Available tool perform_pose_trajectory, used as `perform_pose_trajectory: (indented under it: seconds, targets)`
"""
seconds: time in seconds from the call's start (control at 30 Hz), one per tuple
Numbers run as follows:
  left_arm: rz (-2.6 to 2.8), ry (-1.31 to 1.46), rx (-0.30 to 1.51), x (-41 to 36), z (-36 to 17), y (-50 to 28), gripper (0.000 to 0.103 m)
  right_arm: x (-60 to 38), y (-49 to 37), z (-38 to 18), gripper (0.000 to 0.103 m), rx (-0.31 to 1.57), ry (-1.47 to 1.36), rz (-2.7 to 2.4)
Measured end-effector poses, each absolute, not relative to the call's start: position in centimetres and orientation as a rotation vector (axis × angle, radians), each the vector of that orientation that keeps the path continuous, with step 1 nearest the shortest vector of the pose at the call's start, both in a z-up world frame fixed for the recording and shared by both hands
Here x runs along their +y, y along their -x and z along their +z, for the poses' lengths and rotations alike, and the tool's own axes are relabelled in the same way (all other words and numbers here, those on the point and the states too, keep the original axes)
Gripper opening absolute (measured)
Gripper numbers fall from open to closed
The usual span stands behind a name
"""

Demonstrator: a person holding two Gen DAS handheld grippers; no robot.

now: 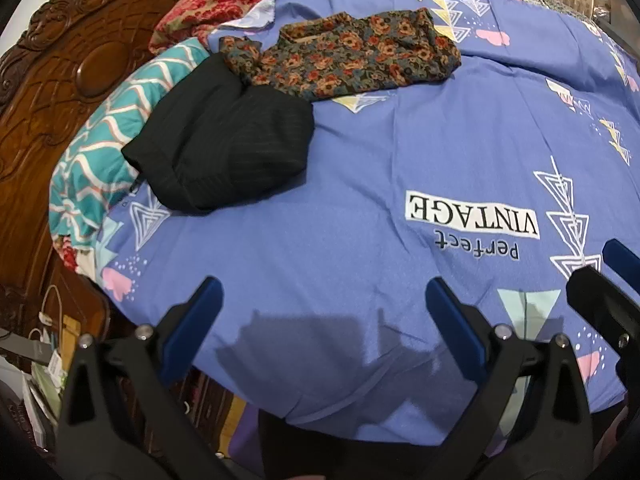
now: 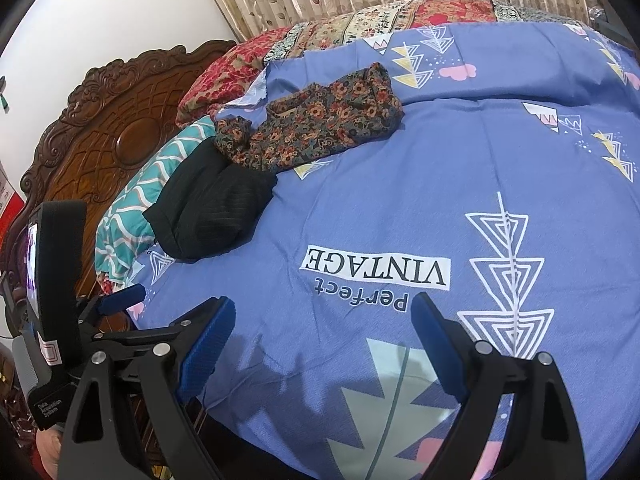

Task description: Fold large clothes

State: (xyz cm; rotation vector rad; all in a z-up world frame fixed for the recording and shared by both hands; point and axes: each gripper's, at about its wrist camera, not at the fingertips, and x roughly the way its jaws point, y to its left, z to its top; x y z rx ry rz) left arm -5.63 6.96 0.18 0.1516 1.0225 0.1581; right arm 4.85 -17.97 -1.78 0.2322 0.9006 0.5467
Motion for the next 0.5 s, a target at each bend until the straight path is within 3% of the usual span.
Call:
perform_pose_trajectory:
  seconds: [0.5]
  targets:
    - [0.156, -0.149, 1.033, 7.07, -0.15, 5.72, 0.097, -17.8, -4.82, -1.87, 0.101, 0.903, -0.228, 0.55]
